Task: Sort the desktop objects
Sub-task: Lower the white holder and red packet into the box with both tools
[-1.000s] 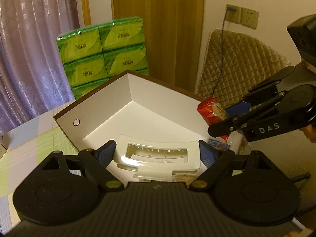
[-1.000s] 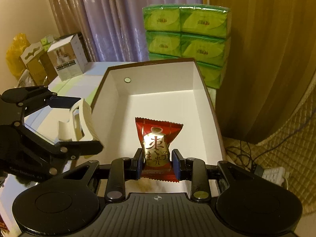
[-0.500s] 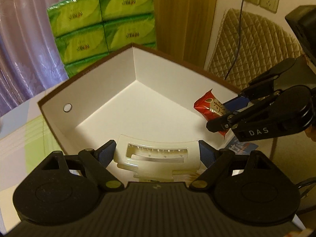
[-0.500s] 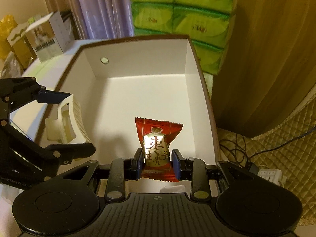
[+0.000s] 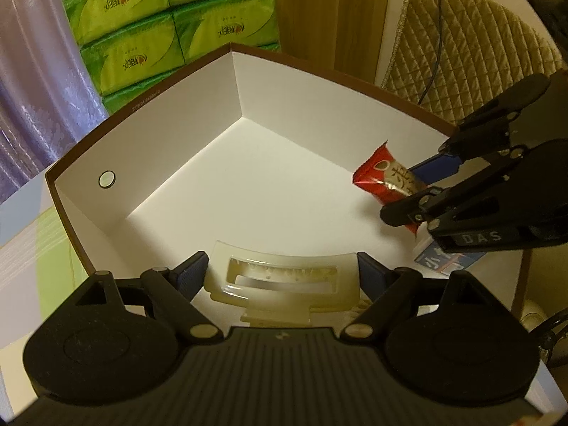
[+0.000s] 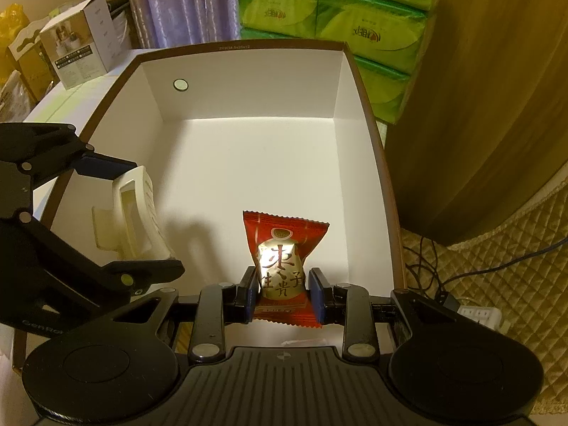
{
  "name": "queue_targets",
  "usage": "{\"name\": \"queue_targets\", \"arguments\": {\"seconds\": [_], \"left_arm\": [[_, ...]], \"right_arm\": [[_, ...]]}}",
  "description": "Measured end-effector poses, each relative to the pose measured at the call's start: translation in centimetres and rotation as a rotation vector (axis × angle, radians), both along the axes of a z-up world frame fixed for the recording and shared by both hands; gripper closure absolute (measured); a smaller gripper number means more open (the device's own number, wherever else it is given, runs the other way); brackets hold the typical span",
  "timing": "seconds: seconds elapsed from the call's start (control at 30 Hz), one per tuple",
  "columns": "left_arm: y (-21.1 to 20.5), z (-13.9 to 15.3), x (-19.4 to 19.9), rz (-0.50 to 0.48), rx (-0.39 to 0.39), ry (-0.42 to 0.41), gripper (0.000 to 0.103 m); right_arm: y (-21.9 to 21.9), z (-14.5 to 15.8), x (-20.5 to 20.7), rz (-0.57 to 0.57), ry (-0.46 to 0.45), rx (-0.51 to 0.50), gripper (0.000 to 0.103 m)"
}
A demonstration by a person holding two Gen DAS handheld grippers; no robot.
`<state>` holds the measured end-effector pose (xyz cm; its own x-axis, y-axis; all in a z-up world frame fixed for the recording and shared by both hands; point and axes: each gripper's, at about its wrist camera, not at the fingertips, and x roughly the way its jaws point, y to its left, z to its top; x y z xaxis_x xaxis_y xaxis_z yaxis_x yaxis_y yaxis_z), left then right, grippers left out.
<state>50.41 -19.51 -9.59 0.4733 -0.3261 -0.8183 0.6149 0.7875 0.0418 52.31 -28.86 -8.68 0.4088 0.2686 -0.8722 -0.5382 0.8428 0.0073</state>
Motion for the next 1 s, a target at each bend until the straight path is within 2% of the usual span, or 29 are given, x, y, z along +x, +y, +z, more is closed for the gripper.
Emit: {"name": "queue_targets", "arguments": {"seconds": [0.13,0.27,0.83,0.9,0.93,0.97,1.0], "left_arm": [[0.3,-0.1,0.3,0.016,0.003,0.009,0.017],[0.4,0.2,0.3,0.025,0.004,-0.003,0.009],[1.7,2.0,-0.2,0.056,-0.013,-0.037,0.008],[1.9,2.3,-0.3,0.06,-0.015,-0.039,0.008],[2.0,2.4,-0.4,0.06,-0.018,-0.04,0.007],[2.1,2.6,-0.6,0.06,-0.021,-0.042,0.006],[2.2,2.8,-0.8,0.059,-0.023,-0.045,0.006]], "right_arm": [[0.1,0.0,0.0,-0.003,-0.004,-0.002,0.075],[0.2,0.0,0.1,-0.007,-0.011,-0.001,0.075],[0.1,1.7,-0.9,0.007,-0.05,0.041,0.074],[0.0,1.9,-1.2,0.01,-0.054,0.048,0.069],[-0.1,2.0,-1.4,0.01,-0.057,0.052,0.06],[-0.3,2.2,-1.7,0.01,-0.062,0.056,0.046],[-0.3,2.4,-2.0,0.011,-0.069,0.062,0.04]]}}
